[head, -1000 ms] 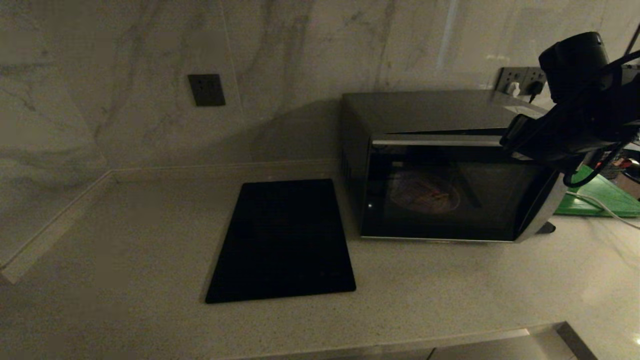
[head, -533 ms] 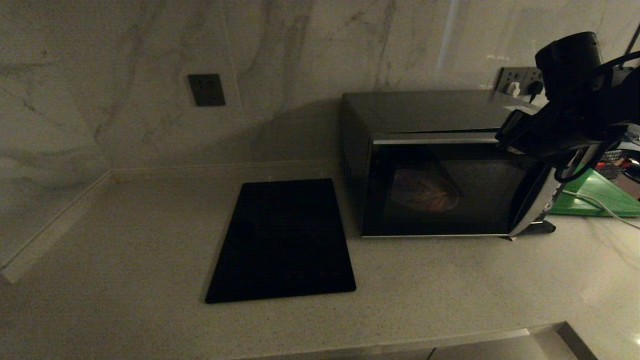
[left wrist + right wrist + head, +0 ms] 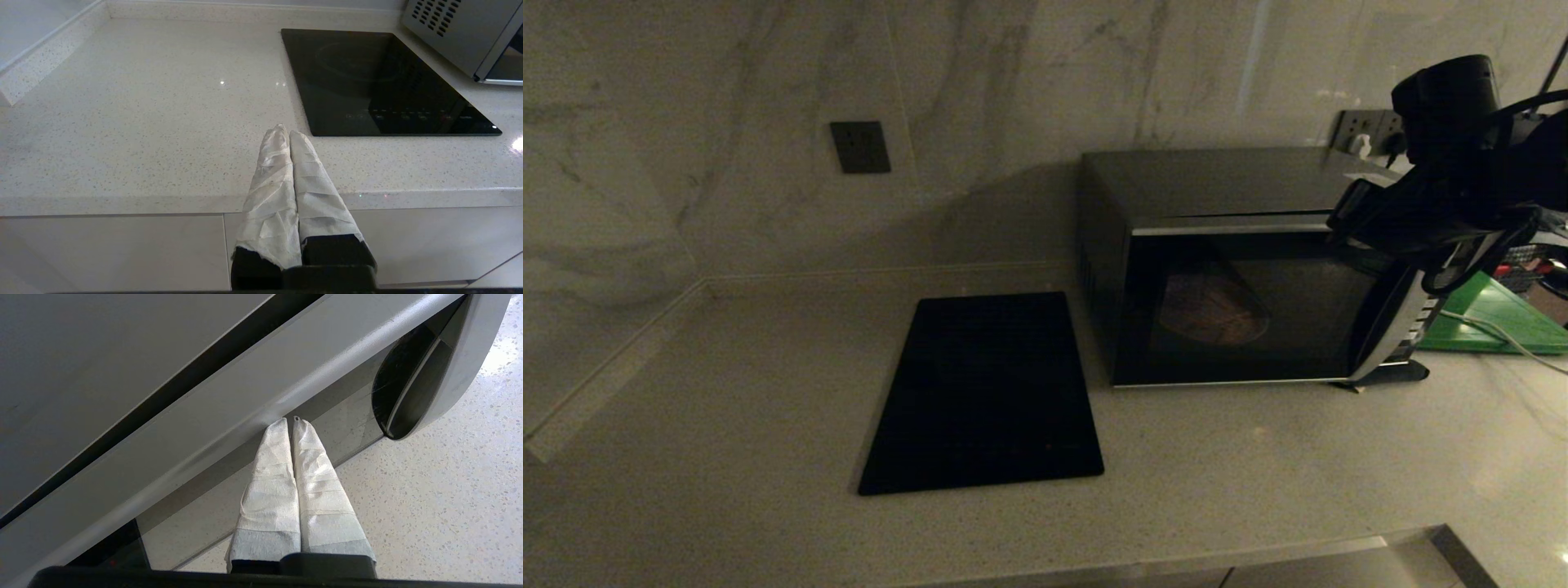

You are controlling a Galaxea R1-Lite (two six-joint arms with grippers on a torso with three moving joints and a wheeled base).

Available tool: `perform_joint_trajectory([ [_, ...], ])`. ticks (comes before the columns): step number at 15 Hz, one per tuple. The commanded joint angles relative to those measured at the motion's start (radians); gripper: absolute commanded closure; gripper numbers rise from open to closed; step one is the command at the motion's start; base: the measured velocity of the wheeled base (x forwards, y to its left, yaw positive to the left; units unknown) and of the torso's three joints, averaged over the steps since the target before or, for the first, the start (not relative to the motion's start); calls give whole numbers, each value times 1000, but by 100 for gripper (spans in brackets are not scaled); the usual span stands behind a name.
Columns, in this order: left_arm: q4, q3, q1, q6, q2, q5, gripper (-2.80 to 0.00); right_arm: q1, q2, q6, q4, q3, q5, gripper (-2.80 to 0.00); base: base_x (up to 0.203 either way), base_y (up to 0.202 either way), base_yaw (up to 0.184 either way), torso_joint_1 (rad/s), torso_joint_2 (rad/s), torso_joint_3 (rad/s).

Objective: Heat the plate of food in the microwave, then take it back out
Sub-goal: Close the microwave oven

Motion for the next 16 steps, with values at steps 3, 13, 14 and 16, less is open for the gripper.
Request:
perform_joint_trajectory([
  [3, 0, 0, 0, -1, 2, 1, 0, -1, 16, 4, -1, -16, -2, 0, 0, 0, 0, 0, 0, 0],
  [13, 0, 0, 0, -1, 2, 1, 0, -1, 23, 4, -1, -19, -2, 0, 0, 0, 0, 0, 0, 0],
  [14, 0, 0, 0, -1, 2, 1, 0, 0, 23, 6, -1, -19, -2, 0, 0, 0, 0, 0, 0, 0],
  [16, 0, 0, 0, -1, 2, 1, 0, 1, 25, 6, -1, -20, -2, 0, 0, 0, 0, 0, 0, 0],
])
